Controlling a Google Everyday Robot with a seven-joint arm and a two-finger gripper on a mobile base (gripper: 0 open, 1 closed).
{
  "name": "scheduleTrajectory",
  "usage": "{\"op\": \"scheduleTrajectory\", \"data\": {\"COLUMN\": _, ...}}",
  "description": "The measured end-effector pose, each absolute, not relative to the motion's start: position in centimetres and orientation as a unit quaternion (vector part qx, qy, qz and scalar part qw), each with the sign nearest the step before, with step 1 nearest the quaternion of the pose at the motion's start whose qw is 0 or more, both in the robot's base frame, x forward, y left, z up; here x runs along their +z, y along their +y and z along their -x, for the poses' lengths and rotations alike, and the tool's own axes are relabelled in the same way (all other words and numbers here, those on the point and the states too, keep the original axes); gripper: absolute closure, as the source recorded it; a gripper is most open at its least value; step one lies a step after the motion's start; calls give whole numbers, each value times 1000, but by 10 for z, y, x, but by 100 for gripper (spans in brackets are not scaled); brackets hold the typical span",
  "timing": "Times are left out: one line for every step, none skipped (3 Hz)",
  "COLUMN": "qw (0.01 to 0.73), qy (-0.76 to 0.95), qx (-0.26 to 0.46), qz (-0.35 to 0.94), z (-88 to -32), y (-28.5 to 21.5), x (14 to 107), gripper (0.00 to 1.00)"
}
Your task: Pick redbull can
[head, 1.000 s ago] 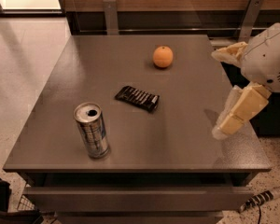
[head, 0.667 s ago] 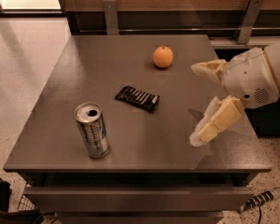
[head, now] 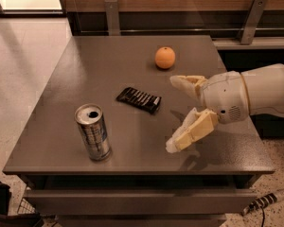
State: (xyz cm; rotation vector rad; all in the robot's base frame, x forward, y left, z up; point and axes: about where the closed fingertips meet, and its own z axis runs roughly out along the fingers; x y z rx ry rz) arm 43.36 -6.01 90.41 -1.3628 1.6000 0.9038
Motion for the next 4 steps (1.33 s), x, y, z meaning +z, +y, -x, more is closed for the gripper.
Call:
{"op": "scheduleTrajectory", "data": {"qw": 467, "qy": 596, "qx": 366, "qz": 541, "z": -428, "y": -45, "x": 908, "gripper": 0}}
{"op": "scheduleTrajectory", "data": {"qw": 488, "qy": 573, "qx": 358, "qz": 553, "z": -425, "y": -39, "x": 913, "gripper": 0}}
{"op": "scheduleTrajectory", "data": {"qw": 484, "qy": 577, "qx": 360, "qz": 551, "z": -425, "y": -39, "x": 913, "gripper": 0}}
{"op": "scheduleTrajectory", "data": {"qw": 471, "qy": 585, "qx": 364, "qz": 551, "z": -424, "y": -25, "x": 904, "gripper": 0}}
